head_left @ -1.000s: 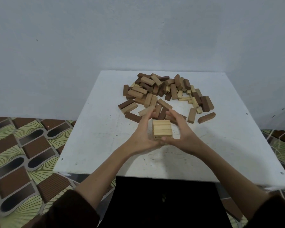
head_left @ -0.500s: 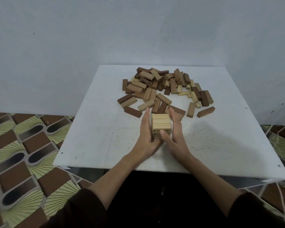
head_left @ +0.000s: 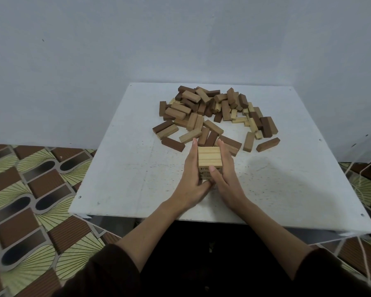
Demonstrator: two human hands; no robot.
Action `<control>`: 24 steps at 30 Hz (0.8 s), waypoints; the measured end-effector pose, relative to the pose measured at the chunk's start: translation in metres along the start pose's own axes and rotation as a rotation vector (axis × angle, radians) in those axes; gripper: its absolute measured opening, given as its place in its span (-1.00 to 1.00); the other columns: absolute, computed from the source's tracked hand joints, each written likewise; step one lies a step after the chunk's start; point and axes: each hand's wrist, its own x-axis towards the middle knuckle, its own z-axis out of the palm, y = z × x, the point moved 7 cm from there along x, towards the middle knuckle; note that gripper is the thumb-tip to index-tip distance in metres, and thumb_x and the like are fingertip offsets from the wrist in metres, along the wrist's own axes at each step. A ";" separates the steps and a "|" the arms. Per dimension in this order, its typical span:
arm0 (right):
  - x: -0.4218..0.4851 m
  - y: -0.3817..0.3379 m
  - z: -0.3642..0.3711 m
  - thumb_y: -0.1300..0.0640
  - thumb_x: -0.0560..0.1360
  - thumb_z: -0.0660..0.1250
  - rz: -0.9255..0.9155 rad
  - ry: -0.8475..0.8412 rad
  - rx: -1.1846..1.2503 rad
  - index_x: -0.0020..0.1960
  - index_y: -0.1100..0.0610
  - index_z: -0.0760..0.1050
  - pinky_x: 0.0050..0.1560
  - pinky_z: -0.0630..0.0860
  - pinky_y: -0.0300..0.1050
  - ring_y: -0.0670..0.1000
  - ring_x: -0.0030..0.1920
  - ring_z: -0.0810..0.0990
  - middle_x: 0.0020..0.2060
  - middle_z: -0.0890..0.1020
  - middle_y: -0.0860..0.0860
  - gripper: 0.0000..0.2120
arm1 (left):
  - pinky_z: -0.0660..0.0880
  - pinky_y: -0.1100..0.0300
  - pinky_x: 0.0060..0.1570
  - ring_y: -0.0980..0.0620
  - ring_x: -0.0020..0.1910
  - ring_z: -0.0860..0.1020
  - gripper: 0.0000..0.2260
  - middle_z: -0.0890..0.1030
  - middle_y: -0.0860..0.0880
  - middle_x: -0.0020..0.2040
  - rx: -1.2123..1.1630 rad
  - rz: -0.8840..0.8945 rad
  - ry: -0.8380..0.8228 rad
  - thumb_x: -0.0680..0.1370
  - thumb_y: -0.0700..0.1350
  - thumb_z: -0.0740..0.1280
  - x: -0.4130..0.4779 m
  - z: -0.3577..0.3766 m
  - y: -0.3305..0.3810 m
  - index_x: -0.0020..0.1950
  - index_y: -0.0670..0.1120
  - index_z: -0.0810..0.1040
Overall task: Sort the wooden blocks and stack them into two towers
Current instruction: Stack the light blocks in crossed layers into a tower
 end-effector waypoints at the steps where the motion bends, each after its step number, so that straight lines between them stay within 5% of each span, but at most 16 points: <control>1: 0.000 0.000 0.000 -0.09 0.53 0.05 0.002 -0.003 -0.001 0.55 0.06 -0.08 0.46 0.06 -0.08 -0.17 0.47 0.05 0.46 0.08 -0.18 -0.34 | 0.16 -0.15 0.45 0.10 0.51 0.08 -0.16 0.04 0.06 0.53 -0.001 0.000 0.001 0.50 -0.13 0.33 0.001 0.000 -0.001 0.55 0.06 -0.22; 7: 0.001 0.003 0.002 -0.16 0.50 0.04 0.014 -0.015 0.022 0.54 0.03 -0.10 0.47 0.06 -0.05 -0.19 0.46 0.04 0.48 0.07 -0.16 -0.31 | 0.23 -0.05 0.44 0.16 0.46 0.16 -0.17 0.11 0.07 0.48 -0.058 0.006 -0.015 0.49 -0.13 0.30 0.001 0.002 0.000 0.55 0.02 -0.21; 14: 0.001 0.003 0.002 -0.21 0.48 0.01 0.013 -0.010 -0.002 0.55 0.06 -0.08 0.46 0.13 0.11 -0.08 0.46 0.10 0.49 0.13 -0.06 -0.28 | 0.26 -0.19 0.38 -0.01 0.47 0.21 -0.19 0.16 0.07 0.48 -0.065 0.024 0.005 0.46 -0.02 0.30 0.003 0.002 -0.004 0.53 0.19 -0.18; 24: -0.001 0.002 0.000 -0.21 0.46 0.05 0.008 -0.009 0.018 0.54 0.10 -0.06 0.44 0.17 0.13 -0.06 0.45 0.14 0.48 0.15 -0.04 -0.24 | 0.14 -0.30 0.40 -0.11 0.51 0.12 -0.38 0.09 -0.02 0.55 -0.148 0.100 -0.014 0.57 -0.01 0.18 -0.004 -0.003 0.000 0.55 0.14 -0.06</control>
